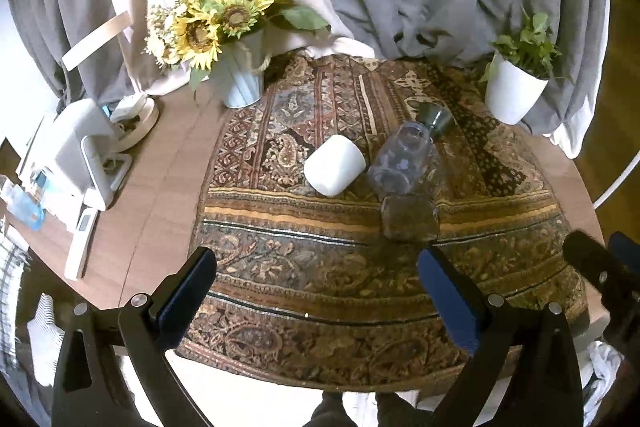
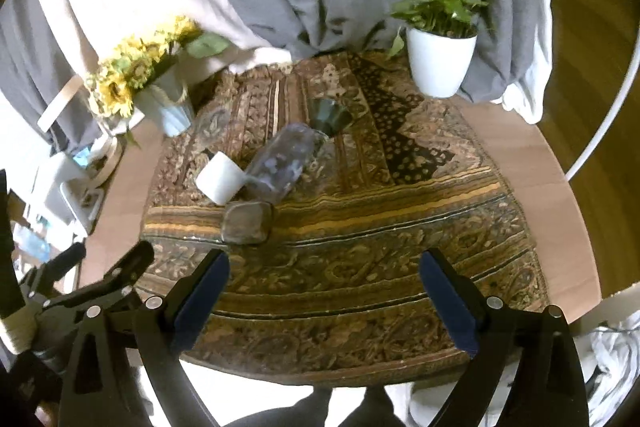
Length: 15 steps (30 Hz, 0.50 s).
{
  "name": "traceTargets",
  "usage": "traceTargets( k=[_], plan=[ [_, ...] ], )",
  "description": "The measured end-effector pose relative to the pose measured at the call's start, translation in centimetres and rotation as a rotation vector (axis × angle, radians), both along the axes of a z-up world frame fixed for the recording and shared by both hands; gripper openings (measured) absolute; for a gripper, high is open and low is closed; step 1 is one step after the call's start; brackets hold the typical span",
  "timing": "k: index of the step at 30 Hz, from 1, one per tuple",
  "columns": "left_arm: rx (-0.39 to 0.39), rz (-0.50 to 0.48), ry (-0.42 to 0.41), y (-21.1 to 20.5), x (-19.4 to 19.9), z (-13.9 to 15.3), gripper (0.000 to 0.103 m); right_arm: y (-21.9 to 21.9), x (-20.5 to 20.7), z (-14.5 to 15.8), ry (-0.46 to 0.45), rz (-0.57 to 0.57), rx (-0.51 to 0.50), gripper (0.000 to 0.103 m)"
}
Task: Flip cup upside down
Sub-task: 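Set the tumbler rim-down beside the glass jar and open the left gripper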
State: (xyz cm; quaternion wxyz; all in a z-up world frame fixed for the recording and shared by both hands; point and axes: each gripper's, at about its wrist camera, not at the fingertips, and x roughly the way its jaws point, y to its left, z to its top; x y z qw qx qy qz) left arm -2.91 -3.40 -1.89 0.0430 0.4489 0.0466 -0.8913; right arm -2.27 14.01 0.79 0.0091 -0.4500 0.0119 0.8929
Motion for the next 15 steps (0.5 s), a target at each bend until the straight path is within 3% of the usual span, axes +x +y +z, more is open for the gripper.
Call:
traceTargets(
  k=[4,15],
  plan=[
    [-0.012,0.011,0.02,-0.1,0.9,0.4,0.103,-0.4,1.4,0.7,0.074,-0.012,0.022,0.096],
    [-0.038,0.011,0.075,0.0,2.8,1.1,0.103,-0.3,4.2,1.6,0.165,-0.059,0.073,0.096]
  ],
)
